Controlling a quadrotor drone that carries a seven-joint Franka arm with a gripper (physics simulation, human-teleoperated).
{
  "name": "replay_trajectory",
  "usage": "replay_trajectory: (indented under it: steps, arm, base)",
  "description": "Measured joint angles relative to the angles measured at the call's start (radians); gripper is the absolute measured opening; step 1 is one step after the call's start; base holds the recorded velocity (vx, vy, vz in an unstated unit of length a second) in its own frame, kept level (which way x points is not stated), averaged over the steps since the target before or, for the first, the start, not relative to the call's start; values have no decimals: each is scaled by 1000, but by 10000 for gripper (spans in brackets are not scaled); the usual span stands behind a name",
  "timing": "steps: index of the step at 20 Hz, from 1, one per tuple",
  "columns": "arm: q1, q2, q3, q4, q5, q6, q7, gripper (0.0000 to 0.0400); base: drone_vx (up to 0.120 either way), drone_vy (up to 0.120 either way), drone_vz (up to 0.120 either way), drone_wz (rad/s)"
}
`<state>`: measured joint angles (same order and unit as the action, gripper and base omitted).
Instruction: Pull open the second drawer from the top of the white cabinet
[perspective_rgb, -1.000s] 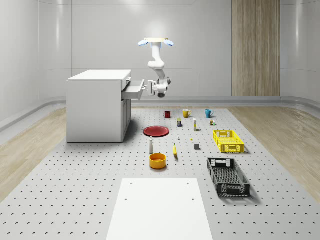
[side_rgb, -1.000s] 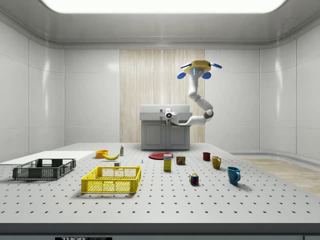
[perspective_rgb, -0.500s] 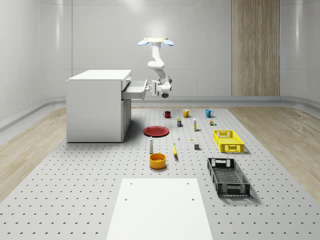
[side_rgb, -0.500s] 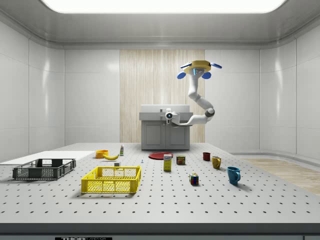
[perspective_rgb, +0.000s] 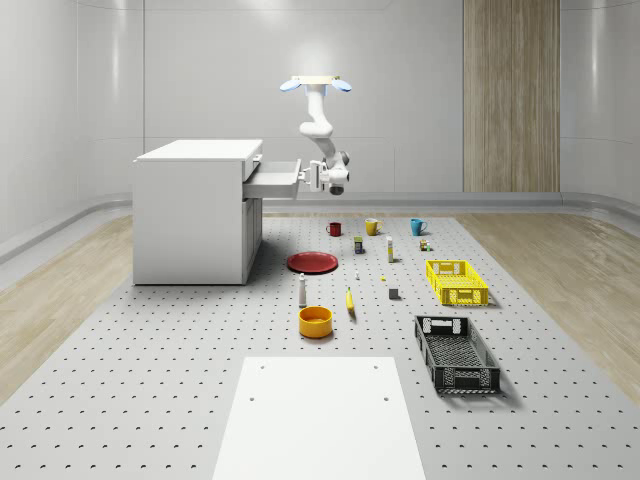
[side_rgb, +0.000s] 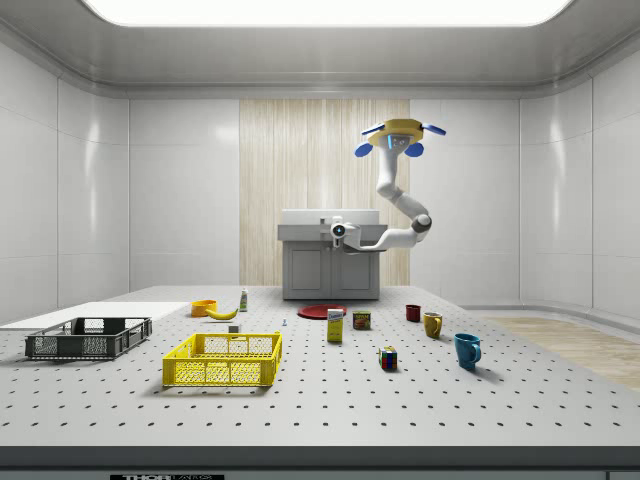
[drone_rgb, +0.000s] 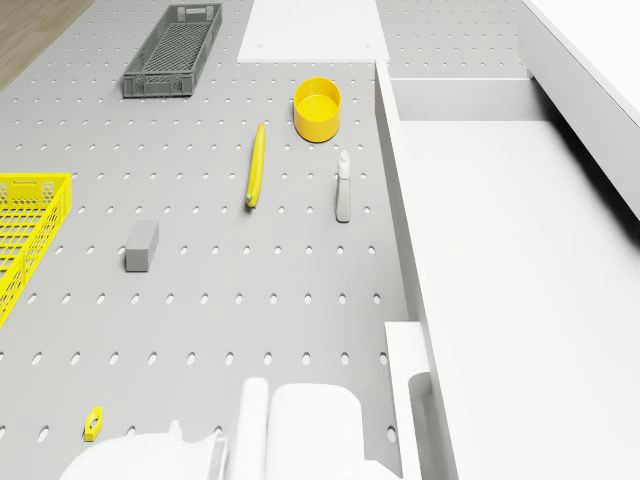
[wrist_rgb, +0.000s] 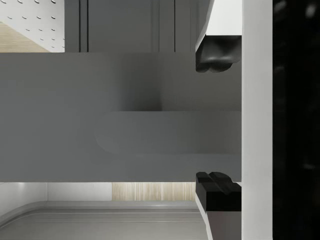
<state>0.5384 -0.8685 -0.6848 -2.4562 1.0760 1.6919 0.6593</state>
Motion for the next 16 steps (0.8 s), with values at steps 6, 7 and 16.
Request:
replay_trajectory:
  steps: [6,7,16]
  arm:
    - [14,-17,-12,3,-7,3,41,284]
    - [19,-18,-14,2,-10,7,39,288]
    - [51,-34,-29,-3,-31,37,21,299]
  base:
    - [0,0,0,0]
    - [0,0,0,0]
    - [0,22,0,0]
